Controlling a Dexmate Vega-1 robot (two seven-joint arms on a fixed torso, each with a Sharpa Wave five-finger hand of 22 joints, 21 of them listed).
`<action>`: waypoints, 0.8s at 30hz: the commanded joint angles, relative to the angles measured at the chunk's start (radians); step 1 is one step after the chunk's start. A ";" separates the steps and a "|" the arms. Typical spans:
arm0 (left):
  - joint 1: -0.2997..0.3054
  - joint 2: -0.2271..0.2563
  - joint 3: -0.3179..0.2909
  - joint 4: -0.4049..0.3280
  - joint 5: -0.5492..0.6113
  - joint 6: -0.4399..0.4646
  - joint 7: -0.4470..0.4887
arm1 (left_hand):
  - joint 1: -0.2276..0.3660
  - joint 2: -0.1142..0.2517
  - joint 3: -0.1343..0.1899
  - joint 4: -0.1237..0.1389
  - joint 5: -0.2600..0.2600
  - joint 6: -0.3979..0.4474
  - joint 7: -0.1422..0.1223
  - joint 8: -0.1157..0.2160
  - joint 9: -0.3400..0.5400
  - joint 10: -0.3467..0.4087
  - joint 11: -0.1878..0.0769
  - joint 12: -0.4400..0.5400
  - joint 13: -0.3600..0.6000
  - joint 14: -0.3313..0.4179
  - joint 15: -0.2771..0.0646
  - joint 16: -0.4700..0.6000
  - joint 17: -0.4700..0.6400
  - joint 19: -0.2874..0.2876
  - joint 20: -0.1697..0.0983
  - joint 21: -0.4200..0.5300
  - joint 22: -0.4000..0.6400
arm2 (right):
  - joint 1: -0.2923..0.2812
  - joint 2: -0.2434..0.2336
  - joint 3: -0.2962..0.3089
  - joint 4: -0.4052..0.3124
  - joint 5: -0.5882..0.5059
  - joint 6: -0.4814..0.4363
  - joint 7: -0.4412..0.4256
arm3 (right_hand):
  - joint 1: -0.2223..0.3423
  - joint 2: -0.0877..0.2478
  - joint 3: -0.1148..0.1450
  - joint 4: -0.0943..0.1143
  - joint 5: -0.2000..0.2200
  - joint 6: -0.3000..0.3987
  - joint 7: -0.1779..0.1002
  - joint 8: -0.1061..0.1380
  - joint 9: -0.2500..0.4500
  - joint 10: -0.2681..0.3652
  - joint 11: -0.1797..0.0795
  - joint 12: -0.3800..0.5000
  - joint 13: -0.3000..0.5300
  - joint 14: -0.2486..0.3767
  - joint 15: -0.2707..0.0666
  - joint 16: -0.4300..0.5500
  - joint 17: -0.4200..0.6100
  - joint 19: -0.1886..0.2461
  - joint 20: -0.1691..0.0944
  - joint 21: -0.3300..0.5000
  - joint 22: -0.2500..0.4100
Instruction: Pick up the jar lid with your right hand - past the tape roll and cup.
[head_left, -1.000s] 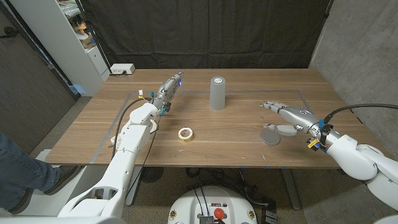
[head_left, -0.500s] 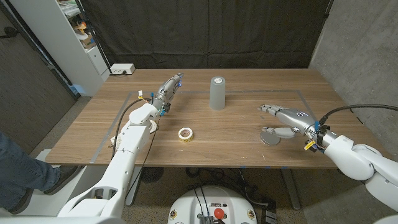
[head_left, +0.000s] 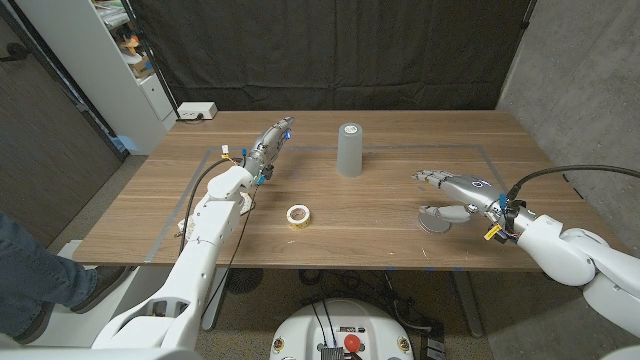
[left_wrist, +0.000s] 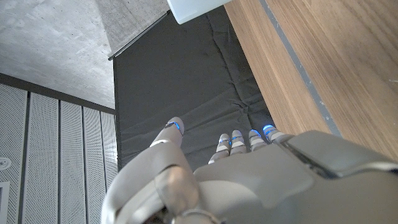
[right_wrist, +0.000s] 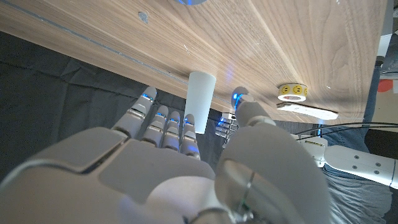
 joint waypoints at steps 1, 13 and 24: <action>-0.004 -0.002 0.001 0.006 -0.001 0.001 -0.006 | -0.006 0.006 0.002 -0.002 0.007 0.004 0.001 0.005 0.004 -0.010 0.000 0.009 -0.001 -0.017 0.002 0.002 0.004 -0.044 0.011 -0.002 0.004 | 0.001 -0.027 -0.010 -0.006 0.002 -0.027 0.018 | 0.006 -0.012 0.001 0.002 0.008 -0.001 -0.005 -0.003 0.002 -0.007 -0.002 -0.002 0.001 0.003 0.004 0.008 0.003 0.007 0.003 0.005 0.003; -0.016 -0.003 -0.002 0.026 -0.002 -0.006 -0.007 | -0.007 0.007 0.003 -0.004 0.007 0.003 0.001 0.005 0.004 -0.010 0.000 0.009 -0.001 -0.019 0.003 0.002 0.004 -0.044 0.010 -0.002 0.004 | 0.016 -0.053 -0.040 -0.008 -0.021 -0.061 0.027 | 0.006 -0.016 0.001 0.004 0.010 -0.007 -0.010 -0.005 0.002 -0.012 -0.001 -0.003 0.001 0.006 0.006 0.010 0.005 0.010 0.012 0.004 0.003; -0.020 0.000 -0.003 0.027 0.001 -0.005 -0.006 | -0.008 0.008 0.003 -0.005 0.007 0.003 0.002 0.005 0.004 -0.012 0.001 0.009 -0.001 -0.020 0.005 0.002 0.004 -0.046 0.011 -0.002 0.004 | 0.022 -0.071 -0.068 -0.008 -0.044 -0.106 0.023 | 0.005 -0.021 0.000 0.005 0.012 -0.015 -0.011 -0.007 0.002 -0.017 -0.001 -0.004 0.001 0.007 0.007 0.010 0.006 0.011 0.015 0.003 0.003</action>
